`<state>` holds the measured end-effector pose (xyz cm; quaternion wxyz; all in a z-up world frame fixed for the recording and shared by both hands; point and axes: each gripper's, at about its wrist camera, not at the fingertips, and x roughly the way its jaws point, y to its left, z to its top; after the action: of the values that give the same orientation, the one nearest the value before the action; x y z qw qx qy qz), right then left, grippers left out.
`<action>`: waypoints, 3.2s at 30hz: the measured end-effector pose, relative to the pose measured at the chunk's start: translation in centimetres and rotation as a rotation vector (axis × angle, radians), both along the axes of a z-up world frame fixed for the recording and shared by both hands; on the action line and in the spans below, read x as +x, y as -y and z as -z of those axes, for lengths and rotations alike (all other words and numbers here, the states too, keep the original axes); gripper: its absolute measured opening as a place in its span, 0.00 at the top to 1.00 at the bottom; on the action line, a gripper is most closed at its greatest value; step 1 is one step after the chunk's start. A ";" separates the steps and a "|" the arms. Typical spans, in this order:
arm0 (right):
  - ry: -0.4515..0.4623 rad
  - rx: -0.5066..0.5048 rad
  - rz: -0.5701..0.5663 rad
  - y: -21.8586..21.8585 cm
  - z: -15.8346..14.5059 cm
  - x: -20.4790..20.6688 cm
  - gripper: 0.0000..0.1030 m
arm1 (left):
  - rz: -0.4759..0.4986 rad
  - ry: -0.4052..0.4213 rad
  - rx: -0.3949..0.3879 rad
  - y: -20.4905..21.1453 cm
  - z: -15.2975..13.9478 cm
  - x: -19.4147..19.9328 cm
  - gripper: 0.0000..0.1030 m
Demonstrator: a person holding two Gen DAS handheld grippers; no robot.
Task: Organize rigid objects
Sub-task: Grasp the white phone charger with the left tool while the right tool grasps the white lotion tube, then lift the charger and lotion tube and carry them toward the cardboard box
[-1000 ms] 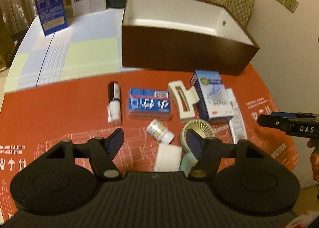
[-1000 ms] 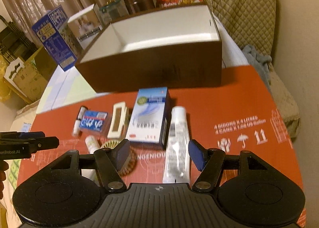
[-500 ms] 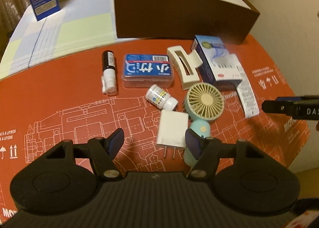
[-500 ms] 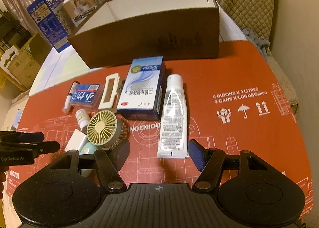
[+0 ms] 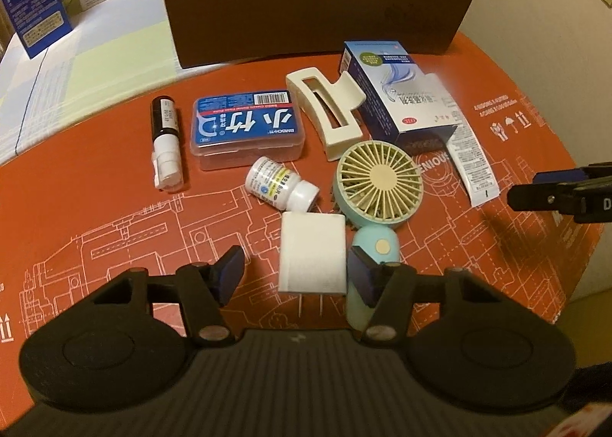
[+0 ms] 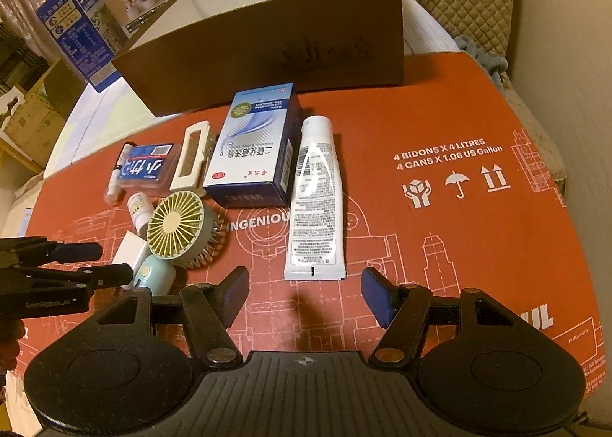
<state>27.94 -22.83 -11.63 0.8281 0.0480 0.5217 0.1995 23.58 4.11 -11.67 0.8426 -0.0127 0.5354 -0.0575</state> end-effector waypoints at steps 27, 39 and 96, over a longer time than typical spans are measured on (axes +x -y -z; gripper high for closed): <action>0.007 0.005 -0.016 0.3 0.8 1.6 0.40 | -0.016 0.033 0.050 -0.3 0.5 -0.5 0.65; 0.093 -0.011 -0.050 -0.6 1.6 4.8 0.40 | -0.156 0.063 0.046 -3.0 -1.4 0.3 0.65; 0.174 -0.201 -0.186 -2.4 3.9 1.3 0.69 | -0.184 0.047 0.017 -3.6 -1.9 -0.2 0.65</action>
<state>29.21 -20.47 -15.58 0.8488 -0.1009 0.4673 0.2256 23.36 7.69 -9.73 0.8566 -0.0537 0.5125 0.0245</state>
